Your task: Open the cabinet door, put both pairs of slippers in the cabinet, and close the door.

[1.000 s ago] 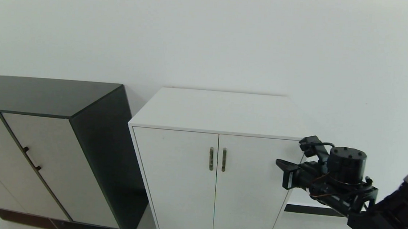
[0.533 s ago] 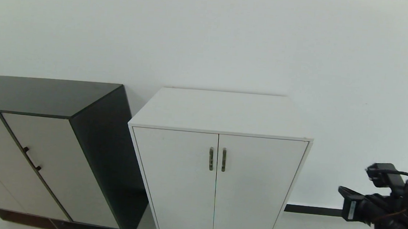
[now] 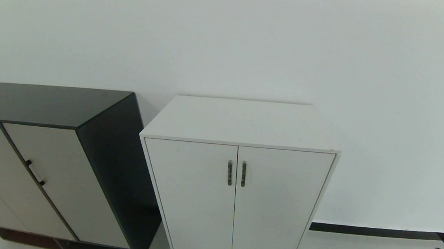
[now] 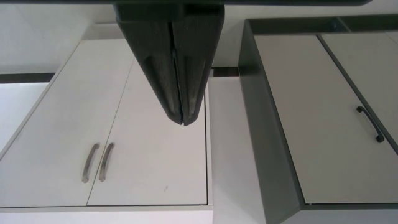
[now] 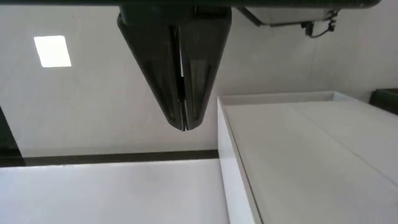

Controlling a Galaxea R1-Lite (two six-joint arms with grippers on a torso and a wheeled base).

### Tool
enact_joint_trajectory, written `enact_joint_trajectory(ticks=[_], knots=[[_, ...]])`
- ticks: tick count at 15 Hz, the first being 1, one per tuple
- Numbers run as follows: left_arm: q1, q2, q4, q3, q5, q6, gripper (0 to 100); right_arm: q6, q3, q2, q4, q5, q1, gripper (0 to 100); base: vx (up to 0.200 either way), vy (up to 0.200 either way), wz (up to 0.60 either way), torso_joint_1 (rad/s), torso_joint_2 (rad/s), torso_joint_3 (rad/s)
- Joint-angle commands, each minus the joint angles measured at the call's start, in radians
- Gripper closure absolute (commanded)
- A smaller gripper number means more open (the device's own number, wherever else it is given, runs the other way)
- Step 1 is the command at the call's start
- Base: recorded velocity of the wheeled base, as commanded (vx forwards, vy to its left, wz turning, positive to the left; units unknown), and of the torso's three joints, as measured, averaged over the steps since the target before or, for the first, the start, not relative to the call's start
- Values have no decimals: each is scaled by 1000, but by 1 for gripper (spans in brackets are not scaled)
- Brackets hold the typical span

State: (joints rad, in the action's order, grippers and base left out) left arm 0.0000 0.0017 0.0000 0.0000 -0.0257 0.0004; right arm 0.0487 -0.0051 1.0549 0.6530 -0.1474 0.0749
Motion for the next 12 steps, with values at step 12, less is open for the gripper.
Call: enact_joint_trajectory(ticks=[12], knots=[[0, 0, 0, 0, 0, -5, 100, -33, -16, -951, -659, 71, 83, 100, 0, 0, 0, 0, 0, 0]])
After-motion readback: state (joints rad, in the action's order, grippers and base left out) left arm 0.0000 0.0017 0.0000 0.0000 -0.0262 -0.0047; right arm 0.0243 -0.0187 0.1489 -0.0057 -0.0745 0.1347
